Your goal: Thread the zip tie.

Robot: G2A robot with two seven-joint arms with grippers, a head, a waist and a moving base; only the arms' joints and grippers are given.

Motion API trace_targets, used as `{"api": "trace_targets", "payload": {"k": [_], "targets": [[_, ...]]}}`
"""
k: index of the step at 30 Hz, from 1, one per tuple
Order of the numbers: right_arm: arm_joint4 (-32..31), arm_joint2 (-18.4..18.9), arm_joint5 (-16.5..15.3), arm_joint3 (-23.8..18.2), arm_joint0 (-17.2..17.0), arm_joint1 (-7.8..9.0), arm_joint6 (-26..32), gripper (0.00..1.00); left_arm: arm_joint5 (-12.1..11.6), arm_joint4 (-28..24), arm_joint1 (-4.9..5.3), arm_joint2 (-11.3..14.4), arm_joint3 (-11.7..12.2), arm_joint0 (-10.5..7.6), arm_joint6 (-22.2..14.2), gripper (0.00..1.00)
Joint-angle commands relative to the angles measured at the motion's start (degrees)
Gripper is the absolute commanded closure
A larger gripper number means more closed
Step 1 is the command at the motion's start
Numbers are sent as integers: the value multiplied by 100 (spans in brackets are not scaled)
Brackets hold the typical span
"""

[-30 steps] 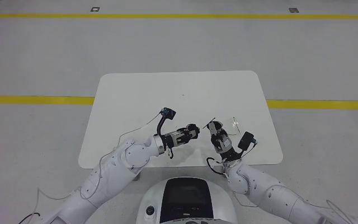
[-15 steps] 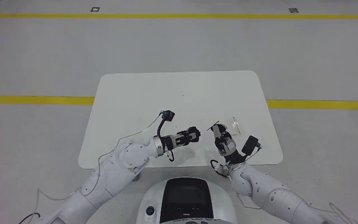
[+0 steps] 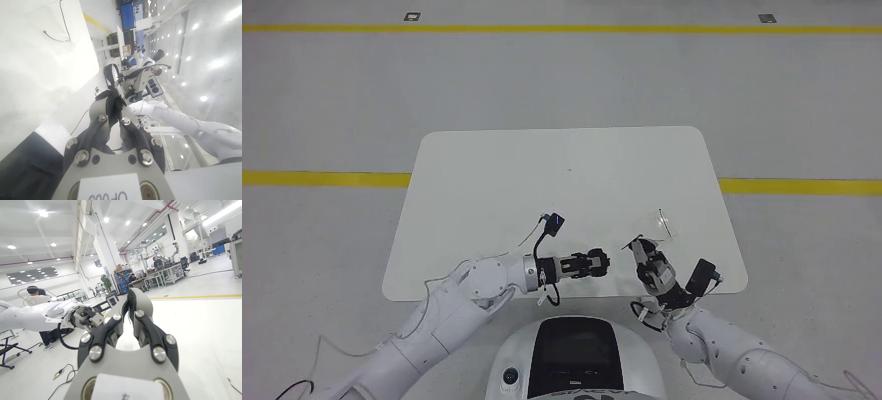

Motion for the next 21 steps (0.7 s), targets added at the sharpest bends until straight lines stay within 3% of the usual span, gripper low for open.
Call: {"api": "trace_targets", "payload": {"k": [1, 10, 21], "targets": [[91, -53, 0, 1, 10, 17, -5, 100, -74, -46, -31, 35, 99, -19, 125, 100], [353, -329, 0, -63, 55, 25, -38, 100, -74, 135, -156, 161, 226, -26, 758, 100], [364, -164, 27, -201, -23, -17, 221, 100, -74, 160, -159, 164, 225, -28, 778, 100]]}}
